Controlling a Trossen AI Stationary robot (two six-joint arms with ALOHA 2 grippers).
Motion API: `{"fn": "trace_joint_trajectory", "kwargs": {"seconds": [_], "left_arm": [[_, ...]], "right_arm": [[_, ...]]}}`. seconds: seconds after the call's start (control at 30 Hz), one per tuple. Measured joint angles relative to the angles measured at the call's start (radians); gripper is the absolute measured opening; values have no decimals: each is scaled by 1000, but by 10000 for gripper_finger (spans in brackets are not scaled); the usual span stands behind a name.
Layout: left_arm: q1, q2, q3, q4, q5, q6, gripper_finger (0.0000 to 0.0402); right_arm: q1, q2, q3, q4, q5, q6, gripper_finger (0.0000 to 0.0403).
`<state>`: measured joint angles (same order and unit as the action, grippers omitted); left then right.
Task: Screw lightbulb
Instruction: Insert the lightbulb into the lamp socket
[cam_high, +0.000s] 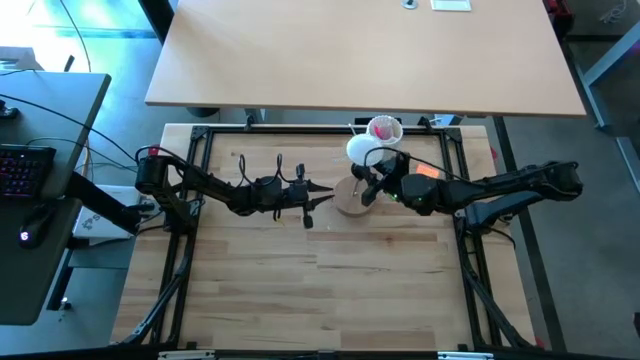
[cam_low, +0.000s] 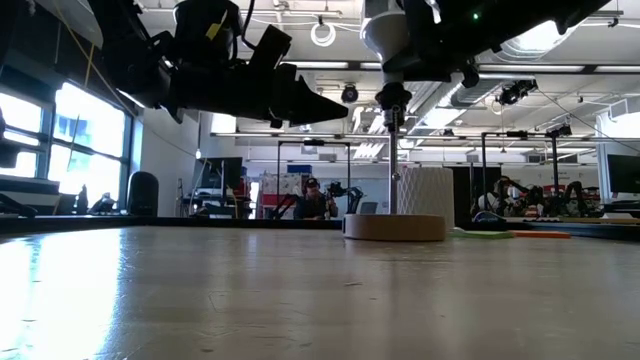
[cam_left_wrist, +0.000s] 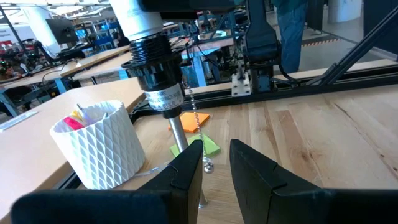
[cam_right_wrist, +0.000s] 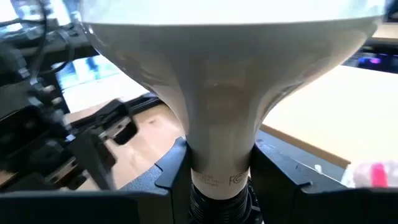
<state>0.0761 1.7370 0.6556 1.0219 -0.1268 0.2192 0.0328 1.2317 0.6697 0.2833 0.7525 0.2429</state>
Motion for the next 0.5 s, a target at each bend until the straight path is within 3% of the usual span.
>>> {"fn": "trace_joint_trajectory", "kwargs": {"seconds": [0.27, 0.5], "left_arm": [[0, 0, 0, 0, 0, 0, 76], [0, 0, 0, 0, 0, 0, 76]], "right_arm": [[3, 33, 0, 44, 23, 0, 138], [2, 41, -9, 39, -13, -42, 182]]}}
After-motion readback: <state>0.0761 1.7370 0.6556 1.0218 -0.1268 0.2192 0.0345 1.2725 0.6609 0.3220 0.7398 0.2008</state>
